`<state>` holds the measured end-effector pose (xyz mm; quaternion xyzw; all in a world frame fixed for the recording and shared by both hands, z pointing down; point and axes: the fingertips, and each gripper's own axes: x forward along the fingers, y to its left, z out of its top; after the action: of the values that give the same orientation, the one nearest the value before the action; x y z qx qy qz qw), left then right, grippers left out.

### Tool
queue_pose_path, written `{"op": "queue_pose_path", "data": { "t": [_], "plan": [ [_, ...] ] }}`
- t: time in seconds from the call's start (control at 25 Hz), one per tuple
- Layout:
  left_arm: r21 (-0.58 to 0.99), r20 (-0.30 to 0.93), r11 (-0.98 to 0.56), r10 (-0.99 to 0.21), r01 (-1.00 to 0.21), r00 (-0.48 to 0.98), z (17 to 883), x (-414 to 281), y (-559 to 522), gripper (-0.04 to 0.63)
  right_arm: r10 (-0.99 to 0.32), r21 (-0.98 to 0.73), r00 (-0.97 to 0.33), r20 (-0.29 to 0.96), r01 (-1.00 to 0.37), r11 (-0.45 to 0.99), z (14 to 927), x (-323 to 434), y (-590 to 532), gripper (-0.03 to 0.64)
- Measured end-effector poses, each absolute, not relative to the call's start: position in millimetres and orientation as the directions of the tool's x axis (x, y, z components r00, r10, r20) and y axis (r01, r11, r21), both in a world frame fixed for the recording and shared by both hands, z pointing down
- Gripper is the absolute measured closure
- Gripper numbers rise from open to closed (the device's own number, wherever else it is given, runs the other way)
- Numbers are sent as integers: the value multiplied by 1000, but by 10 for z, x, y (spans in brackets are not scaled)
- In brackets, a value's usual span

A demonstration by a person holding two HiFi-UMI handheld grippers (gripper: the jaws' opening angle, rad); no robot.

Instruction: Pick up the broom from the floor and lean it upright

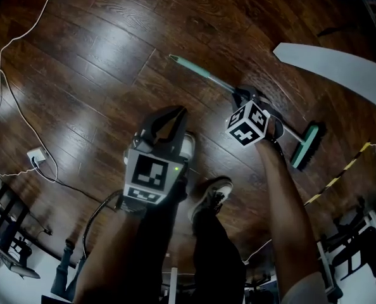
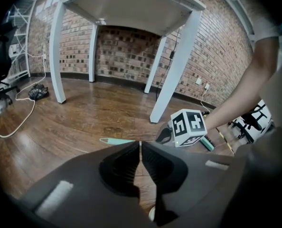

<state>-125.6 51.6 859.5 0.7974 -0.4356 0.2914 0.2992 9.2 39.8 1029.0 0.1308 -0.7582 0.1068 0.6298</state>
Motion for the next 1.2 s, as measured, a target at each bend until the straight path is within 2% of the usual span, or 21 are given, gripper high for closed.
{"op": "queue_pose_path", "data": {
  "t": [0.36,0.52,0.8,1.0,1.2],
  "plan": [
    [164,579,-556,-615,-815,536,7197,-817,136,594,-294,124,-296,909,-482,868,8722,418,34,534],
    [146,524,-612,-619,-777,585,6470,-559,60,594,-395,169,-336,855,-539,825,7877,738,80,534],
    [85,452,-694,-612,-715,649,5392,-33,-36,594,-639,273,-206,741,-777,567,6562,2006,256,532],
    [115,449,-652,-639,-749,625,5041,488,-90,594,-695,230,-196,692,-852,470,6192,2660,131,531],
    [156,426,-602,-674,-783,603,4706,1063,-171,594,-731,150,-232,642,-897,415,5837,2989,-264,531]
  ]
}}
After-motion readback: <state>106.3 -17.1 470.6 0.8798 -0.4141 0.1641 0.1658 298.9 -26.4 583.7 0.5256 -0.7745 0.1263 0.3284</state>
